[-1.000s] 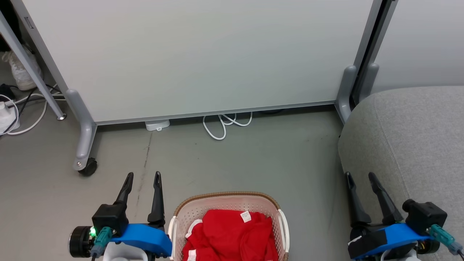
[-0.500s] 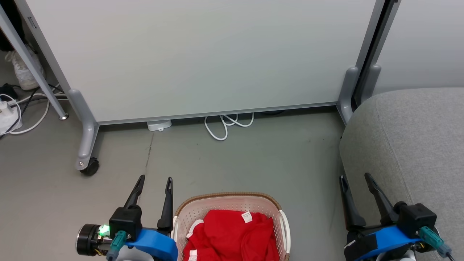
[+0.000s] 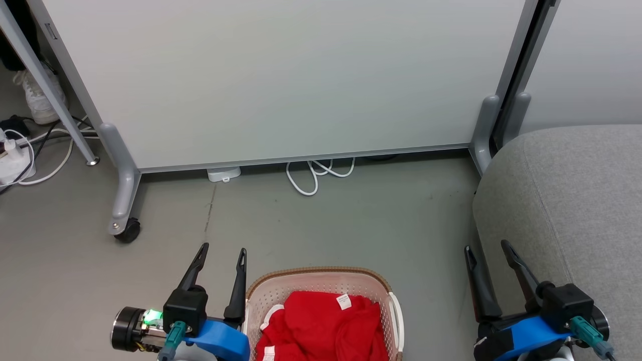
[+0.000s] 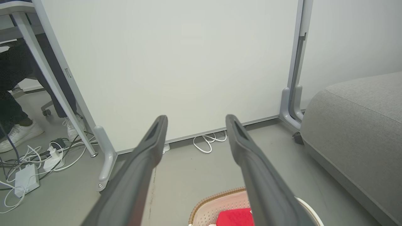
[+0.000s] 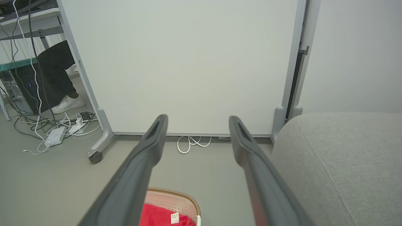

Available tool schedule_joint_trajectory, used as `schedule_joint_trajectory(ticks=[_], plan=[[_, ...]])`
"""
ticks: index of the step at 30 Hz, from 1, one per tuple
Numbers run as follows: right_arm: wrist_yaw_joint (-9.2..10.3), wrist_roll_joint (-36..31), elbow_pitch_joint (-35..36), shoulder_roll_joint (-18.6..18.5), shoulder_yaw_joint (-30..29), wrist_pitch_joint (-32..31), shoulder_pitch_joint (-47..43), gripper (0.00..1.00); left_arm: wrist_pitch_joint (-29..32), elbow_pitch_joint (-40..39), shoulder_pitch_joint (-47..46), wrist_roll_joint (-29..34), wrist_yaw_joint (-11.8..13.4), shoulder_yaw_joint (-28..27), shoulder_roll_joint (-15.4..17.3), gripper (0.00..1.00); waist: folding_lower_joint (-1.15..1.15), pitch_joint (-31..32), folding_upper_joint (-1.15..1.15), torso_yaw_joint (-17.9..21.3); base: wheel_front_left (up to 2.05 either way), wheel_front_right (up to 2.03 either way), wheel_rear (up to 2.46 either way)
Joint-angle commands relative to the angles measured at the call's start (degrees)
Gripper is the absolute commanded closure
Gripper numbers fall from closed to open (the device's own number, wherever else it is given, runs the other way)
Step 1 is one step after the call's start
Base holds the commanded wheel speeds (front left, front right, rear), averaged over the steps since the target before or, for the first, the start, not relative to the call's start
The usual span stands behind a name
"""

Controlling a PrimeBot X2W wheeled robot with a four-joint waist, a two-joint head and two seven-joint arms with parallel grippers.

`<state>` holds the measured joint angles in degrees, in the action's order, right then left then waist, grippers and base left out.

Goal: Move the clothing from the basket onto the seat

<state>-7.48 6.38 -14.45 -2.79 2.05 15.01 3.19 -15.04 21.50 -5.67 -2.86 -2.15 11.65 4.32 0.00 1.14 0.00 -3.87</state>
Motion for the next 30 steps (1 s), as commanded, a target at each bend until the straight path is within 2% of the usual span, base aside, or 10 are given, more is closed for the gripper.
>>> schedule_joint_trajectory(ticks=[1,12,20,30], plan=[[-0.03,-0.1,-0.1,-0.2,0.0,0.3,-0.5,0.00,-0.2,0.1,-0.4,0.1,-0.2,-0.3,0.0,0.00,0.00,0.0,0.00,0.0,0.00,0.00,0.00],[-0.03,0.3,0.0,-0.2,0.1,0.3,-0.4,0.00,-0.2,0.8,-0.5,0.6,-0.8,-1.1,-0.2,0.00,0.00,0.0,0.00,0.5,0.00,0.00,0.00],[-0.03,0.1,0.4,-0.2,0.7,0.2,1.3,0.00,-0.2,4.3,-4.8,2.3,-2.8,0.8,2.0,0.00,0.00,-2.4,0.00,3.5,0.00,0.00,0.00],[-0.03,0.7,2.0,-0.2,1.5,0.2,6.3,0.00,-0.2,15.8,-15.9,3.6,-4.9,5.5,6.0,0.00,0.00,-13.5,0.00,10.1,0.00,0.00,0.00]])
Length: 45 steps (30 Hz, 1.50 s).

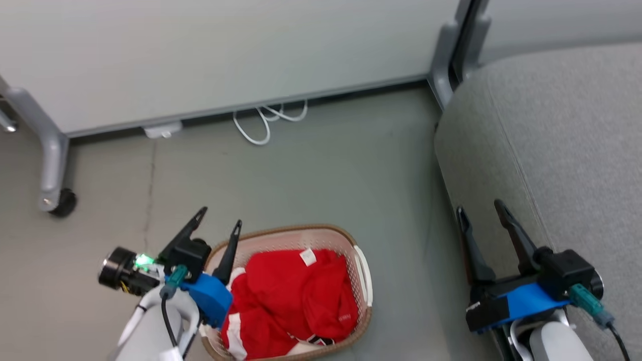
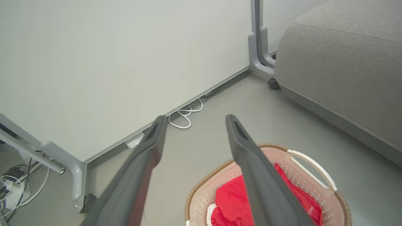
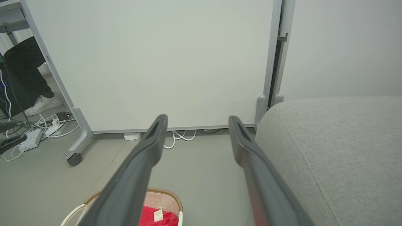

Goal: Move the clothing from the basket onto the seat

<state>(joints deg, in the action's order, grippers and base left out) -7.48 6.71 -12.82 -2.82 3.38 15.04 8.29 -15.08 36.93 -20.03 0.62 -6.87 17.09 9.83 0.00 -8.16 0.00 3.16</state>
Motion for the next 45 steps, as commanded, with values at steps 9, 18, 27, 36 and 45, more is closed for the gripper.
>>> schedule_joint_trajectory(ticks=[9,18,27,36,45], plan=[[-0.03,1.0,1.7,-0.1,0.2,0.2,5.9,0.00,-0.1,13.1,-11.4,1.6,-0.5,7.1,3.6,0.00,0.00,-13.5,0.00,6.9,0.00,0.00,0.00],[-0.02,0.9,3.1,-0.1,1.1,0.2,10.4,0.00,1.8,25.6,-20.3,1.5,-0.6,19.1,4.4,0.00,0.00,-21.6,0.00,8.2,0.00,0.00,0.00],[-0.02,0.9,4.4,-0.1,2.2,0.2,14.7,0.00,7.4,34.2,-27.7,-0.2,-0.6,32.9,4.7,0.00,0.00,-29.9,0.00,9.6,0.00,0.00,0.00],[-0.02,1.0,5.8,-0.1,2.0,0.2,17.2,0.00,13.6,36.0,-31.8,-6.5,-0.6,42.3,6.4,0.00,0.00,-37.2,0.00,11.3,0.00,0.00,0.00],[-0.02,1.5,7.7,-0.1,1.4,0.2,18.0,0.00,20.1,35.9,-35.4,-13.5,-0.6,49.3,9.2,0.00,0.00,-43.5,0.00,12.5,0.00,0.00,0.00]])
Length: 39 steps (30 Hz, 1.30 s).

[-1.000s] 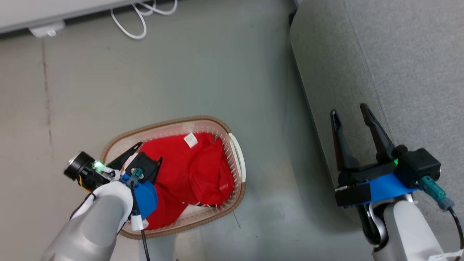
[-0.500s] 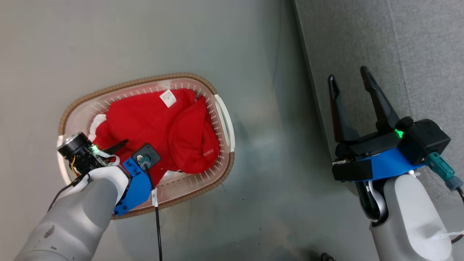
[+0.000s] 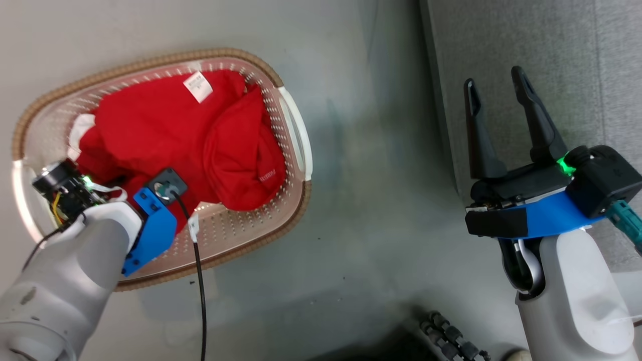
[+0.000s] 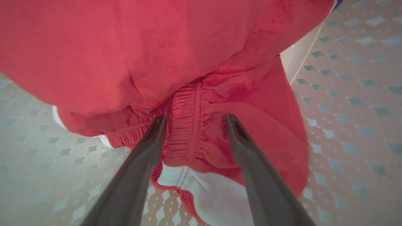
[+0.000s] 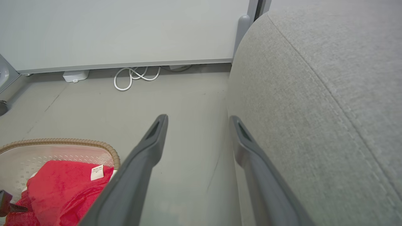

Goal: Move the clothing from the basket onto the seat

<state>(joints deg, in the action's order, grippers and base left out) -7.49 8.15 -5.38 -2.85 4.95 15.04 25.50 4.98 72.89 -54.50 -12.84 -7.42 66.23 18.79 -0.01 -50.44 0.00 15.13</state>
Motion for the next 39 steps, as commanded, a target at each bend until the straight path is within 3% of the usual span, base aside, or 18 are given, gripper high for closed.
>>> schedule_joint_trajectory(ticks=[1,10,11,12,18,25,39], plan=[[-0.01,0.1,0.4,-0.1,-0.2,0.2,0.8,0.00,0.6,-0.1,-1.3,-0.9,0.0,0.7,0.7,0.00,0.01,-1.8,0.00,0.6,0.00,0.00,0.00],[-0.01,0.4,1.6,-0.1,-0.6,0.2,1.5,0.00,4.3,-1.6,-3.0,-5.0,0.0,5.2,2.3,0.03,0.01,-4.8,0.00,1.2,0.00,0.00,0.00],[-0.01,0.5,1.6,-0.1,-0.6,0.2,1.5,0.00,4.8,-1.7,-3.1,-5.1,0.0,5.6,2.3,0.56,0.01,-5.0,0.00,1.2,0.00,0.00,0.00],[-0.01,0.5,1.6,-0.1,-0.7,0.2,1.5,0.00,5.2,-1.9,-3.3,-5.2,0.0,5.8,2.4,1.00,0.01,-5.0,0.00,1.2,0.00,0.00,0.00],[-0.01,0.7,1.2,-0.1,-0.8,0.2,1.8,0.00,6.0,-3.3,-3.4,-6.2,0.0,6.7,2.5,1.00,0.01,-4.5,0.00,0.9,0.00,0.00,0.00],[-0.01,0.2,0.7,-0.1,-1.6,0.2,1.4,0.00,2.8,-5.1,-3.3,-7.8,0.0,7.1,1.7,1.00,0.01,-1.3,0.00,-0.5,0.00,0.00,0.00],[-0.01,-3.3,-1.2,-0.1,-4.2,0.2,-2.2,0.00,-13.4,-5.5,-2.3,-12.3,0.0,6.1,-5.9,1.00,0.01,12.3,0.00,-8.2,0.00,0.00,0.00]])
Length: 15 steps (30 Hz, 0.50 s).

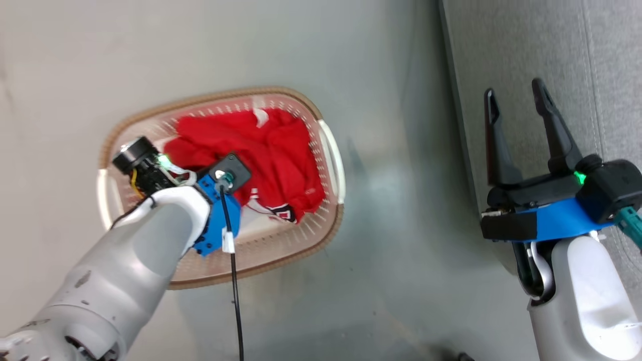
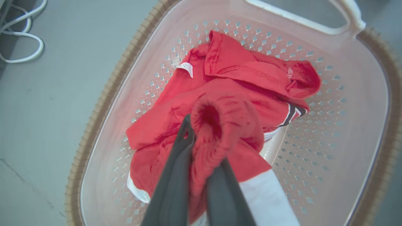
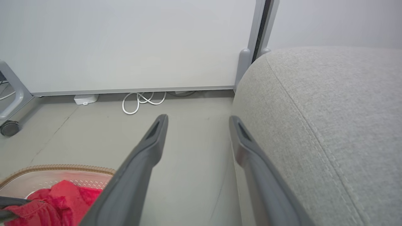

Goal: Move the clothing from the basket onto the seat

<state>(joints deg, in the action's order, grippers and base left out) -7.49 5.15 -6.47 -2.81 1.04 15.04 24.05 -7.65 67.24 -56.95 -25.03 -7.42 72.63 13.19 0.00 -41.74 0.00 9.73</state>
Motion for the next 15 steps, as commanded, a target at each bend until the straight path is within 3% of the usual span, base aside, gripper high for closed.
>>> schedule_joint_trajectory(ticks=[1,9,15], plan=[[-0.01,-0.6,-0.4,-0.2,-0.3,0.2,-1.1,0.00,-1.8,0.4,0.2,0.0,0.3,-0.3,-0.7,1.00,0.00,4.5,0.00,-3.2,0.00,0.00,0.00],[-0.01,-1.2,-2.0,-1.0,-1.3,0.2,-4.8,0.00,-6.9,-0.2,2.8,-3.2,0.9,-2.9,-5.0,1.00,0.00,13.7,0.00,-7.0,0.00,0.00,0.00],[-0.01,-0.7,-3.1,-1.4,-1.6,0.2,-7.6,0.00,-7.6,-6.9,4.7,-6.0,2.1,-8.1,-5.5,1.00,0.00,19.9,0.00,-8.6,0.00,0.00,0.00]])
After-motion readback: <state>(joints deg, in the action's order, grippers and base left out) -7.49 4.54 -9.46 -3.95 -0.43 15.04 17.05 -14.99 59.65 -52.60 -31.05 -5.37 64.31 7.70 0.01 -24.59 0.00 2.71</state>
